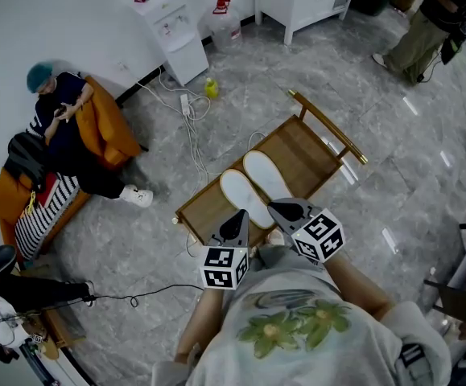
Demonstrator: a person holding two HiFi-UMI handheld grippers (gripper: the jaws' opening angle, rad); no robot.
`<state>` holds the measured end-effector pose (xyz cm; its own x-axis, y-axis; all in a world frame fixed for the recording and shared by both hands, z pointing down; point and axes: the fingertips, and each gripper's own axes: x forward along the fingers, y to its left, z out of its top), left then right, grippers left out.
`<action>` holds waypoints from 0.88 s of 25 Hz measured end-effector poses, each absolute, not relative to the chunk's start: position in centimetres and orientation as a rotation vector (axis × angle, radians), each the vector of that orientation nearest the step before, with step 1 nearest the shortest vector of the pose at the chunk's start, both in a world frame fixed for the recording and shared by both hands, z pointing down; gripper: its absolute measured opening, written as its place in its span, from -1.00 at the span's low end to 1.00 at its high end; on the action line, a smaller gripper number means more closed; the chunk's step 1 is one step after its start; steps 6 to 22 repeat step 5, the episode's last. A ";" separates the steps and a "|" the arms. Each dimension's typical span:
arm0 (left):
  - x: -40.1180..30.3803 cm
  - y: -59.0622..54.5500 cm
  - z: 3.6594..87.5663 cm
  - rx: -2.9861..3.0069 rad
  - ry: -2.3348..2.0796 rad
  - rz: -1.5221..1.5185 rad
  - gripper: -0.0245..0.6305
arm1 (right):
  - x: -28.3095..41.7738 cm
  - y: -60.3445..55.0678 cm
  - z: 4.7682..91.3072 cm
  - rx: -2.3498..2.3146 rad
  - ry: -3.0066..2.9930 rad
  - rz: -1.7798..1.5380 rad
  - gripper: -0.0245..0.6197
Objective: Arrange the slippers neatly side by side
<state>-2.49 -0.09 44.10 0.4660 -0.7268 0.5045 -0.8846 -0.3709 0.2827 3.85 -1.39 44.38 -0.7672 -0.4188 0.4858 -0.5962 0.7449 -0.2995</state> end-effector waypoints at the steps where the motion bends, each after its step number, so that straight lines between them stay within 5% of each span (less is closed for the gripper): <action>1: -2.5 0.0 44.2 2.199 -1.338 0.405 -0.88 | 3.9 -1.3 44.4 0.778 -2.554 0.628 -0.90; 22: -2.7 0.3 44.4 2.193 -1.340 0.410 -0.88 | 3.9 -0.9 44.5 0.775 -2.552 0.633 -0.91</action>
